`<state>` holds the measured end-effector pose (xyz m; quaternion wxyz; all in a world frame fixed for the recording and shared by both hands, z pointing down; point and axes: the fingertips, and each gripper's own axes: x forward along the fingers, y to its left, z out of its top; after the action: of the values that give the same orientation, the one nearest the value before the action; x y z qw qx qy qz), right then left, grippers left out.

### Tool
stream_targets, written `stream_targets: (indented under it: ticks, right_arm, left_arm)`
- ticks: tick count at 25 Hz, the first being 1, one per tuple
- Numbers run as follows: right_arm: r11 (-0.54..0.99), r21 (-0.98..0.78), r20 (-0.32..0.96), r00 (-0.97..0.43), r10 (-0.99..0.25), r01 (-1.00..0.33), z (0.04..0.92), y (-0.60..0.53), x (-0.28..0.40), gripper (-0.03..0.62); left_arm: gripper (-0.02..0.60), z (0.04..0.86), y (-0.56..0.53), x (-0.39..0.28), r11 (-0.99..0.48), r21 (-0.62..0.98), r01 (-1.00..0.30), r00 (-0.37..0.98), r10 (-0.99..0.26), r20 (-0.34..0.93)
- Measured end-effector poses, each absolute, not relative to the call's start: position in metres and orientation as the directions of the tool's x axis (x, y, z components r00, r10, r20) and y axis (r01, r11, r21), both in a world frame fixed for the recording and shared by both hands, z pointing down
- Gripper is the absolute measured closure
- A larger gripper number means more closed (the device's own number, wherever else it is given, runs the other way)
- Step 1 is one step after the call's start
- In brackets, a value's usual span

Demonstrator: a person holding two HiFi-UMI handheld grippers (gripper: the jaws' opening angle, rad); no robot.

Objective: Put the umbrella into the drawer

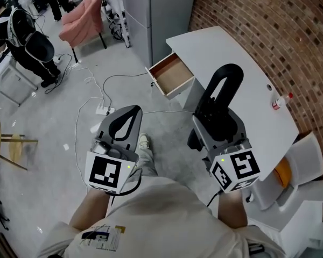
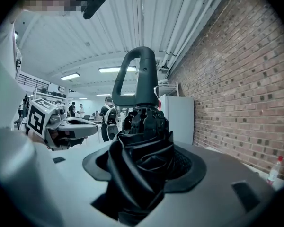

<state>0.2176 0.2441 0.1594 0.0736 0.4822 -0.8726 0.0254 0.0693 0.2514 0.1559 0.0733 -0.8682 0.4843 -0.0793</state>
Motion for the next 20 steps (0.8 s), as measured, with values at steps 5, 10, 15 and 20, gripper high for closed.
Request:
stream_targets:
  ticks: [5,10,15,20]
  right_arm:
    - [0.538,0.016,0.182,-0.526,-0.831,-0.843,0.165,0.191,0.194,0.327]
    - [0.536,0.014,0.215,-0.521,-0.826,-0.844,0.165,0.131,0.169,0.327]
    - [0.532,0.029,0.252,-0.509,-0.823,-0.846,0.165,0.071,0.142,0.327]
    - [0.527,0.042,0.288,-0.495,-0.820,-0.849,0.166,0.011,0.122,0.327]
  left_arm:
    - [0.574,0.161,0.199,0.050,-0.536,-0.192,-0.822,0.525,-0.844,0.106]
    - [0.574,0.164,0.140,0.034,-0.579,-0.184,-0.794,0.560,-0.815,0.145]
    - [0.574,0.171,0.079,0.012,-0.596,-0.140,-0.790,0.576,-0.801,0.163]
    - [0.574,0.178,0.019,-0.009,-0.604,-0.104,-0.790,0.581,-0.792,0.189]
